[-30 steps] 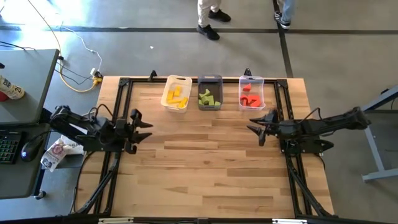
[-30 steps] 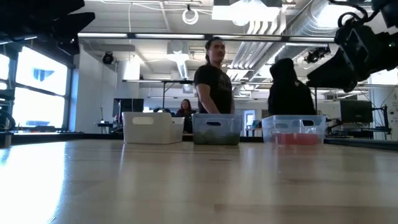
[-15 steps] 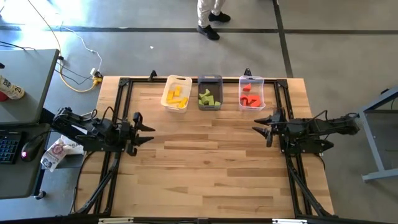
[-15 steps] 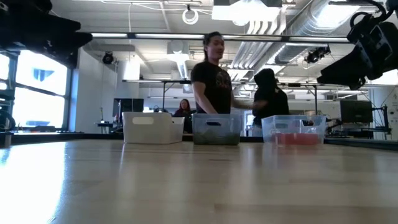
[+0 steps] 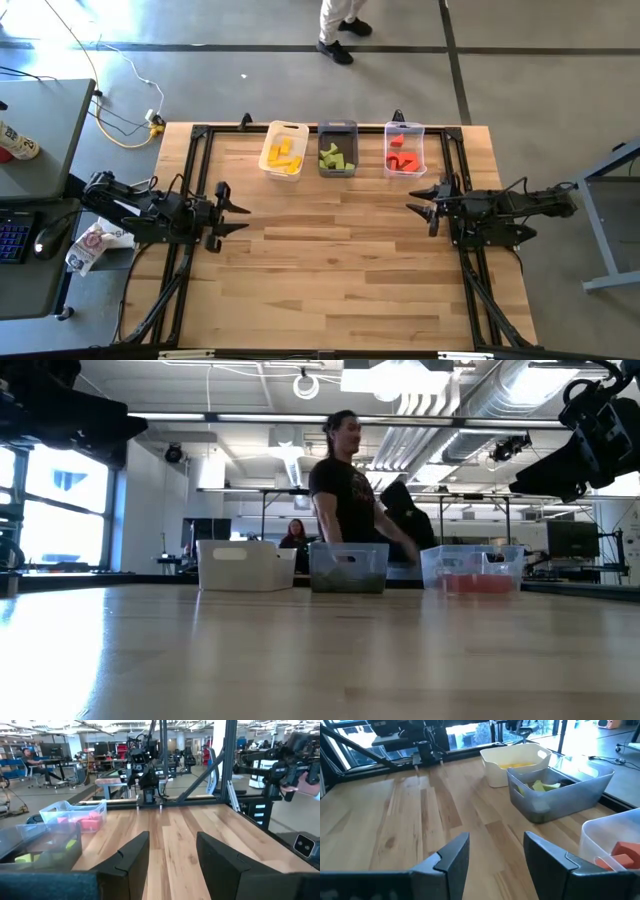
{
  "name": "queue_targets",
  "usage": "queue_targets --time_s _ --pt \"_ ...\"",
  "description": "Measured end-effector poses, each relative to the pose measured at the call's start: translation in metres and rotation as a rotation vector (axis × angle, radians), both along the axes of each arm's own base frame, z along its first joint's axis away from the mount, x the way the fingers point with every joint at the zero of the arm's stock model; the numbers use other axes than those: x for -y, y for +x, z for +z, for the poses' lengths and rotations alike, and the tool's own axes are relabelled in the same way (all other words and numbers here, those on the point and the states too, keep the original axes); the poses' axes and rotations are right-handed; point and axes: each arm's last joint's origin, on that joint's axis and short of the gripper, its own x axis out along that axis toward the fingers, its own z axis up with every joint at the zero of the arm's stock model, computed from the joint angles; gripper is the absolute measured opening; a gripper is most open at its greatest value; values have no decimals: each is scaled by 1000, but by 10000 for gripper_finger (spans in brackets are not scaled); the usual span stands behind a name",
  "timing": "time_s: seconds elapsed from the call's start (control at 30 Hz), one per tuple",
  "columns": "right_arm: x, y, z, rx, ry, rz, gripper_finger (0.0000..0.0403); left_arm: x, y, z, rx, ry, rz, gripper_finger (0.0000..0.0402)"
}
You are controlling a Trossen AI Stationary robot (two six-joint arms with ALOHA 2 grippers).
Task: Sort & place blocks by color
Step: Return to Home Position
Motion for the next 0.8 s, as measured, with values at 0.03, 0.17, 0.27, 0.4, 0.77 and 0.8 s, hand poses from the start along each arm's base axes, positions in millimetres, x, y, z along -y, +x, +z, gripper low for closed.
queue_targets --time_s 0.03,0.17,0.27,0.4,0.77,0.8 --pt "0 0 0 0 1 0 174 0 0 0 1 1 0 152" --pt "0 0 0 8 30 -8 174 0 1 0 -6 3 0 152" --pt "0 0 0 8 31 -8 174 0 1 -1 -7 3 0 152" --pt "0 0 0 11 39 -11 174 0 1 0 -6 2 0 152" --pt "0 0 0 11 38 -11 174 0 1 0 -6 2 0 152" --pt "0 0 0 10 39 -11 174 0 1 0 -6 2 0 152"
